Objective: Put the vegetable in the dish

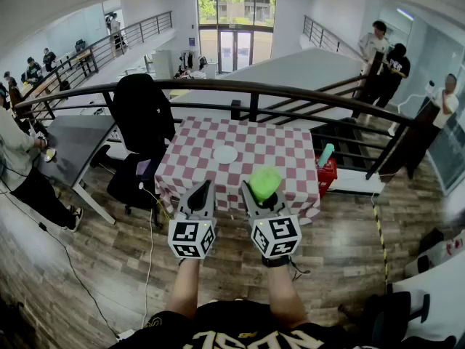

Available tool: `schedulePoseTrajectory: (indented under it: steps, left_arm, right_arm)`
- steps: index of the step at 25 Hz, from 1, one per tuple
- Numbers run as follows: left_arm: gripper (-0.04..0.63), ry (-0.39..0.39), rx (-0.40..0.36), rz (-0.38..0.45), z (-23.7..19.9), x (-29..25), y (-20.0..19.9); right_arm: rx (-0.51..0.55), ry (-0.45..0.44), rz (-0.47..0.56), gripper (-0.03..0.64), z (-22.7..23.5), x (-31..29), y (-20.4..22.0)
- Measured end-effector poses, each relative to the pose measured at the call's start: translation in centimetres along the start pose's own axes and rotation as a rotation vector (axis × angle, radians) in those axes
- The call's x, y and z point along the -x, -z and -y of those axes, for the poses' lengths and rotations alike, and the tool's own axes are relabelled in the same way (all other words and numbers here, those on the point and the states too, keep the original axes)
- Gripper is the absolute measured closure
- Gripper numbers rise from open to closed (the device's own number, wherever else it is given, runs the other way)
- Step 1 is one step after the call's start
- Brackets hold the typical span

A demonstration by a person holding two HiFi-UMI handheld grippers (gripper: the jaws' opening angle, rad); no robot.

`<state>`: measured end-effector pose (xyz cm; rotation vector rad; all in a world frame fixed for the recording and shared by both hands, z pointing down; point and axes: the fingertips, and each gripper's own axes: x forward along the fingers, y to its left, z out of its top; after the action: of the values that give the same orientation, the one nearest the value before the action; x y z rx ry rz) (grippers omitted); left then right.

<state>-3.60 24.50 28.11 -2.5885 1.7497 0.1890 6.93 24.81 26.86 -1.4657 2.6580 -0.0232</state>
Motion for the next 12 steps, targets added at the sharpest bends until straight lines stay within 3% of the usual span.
schedulePoseTrajectory:
  steps: [12]
  left_arm:
    - [0.575,0.005,0.017,-0.015,1.6,-0.3,1.2]
  right_arm:
    - [-0.006,-0.003,-0.024,0.474,0.8,1.4,1.1]
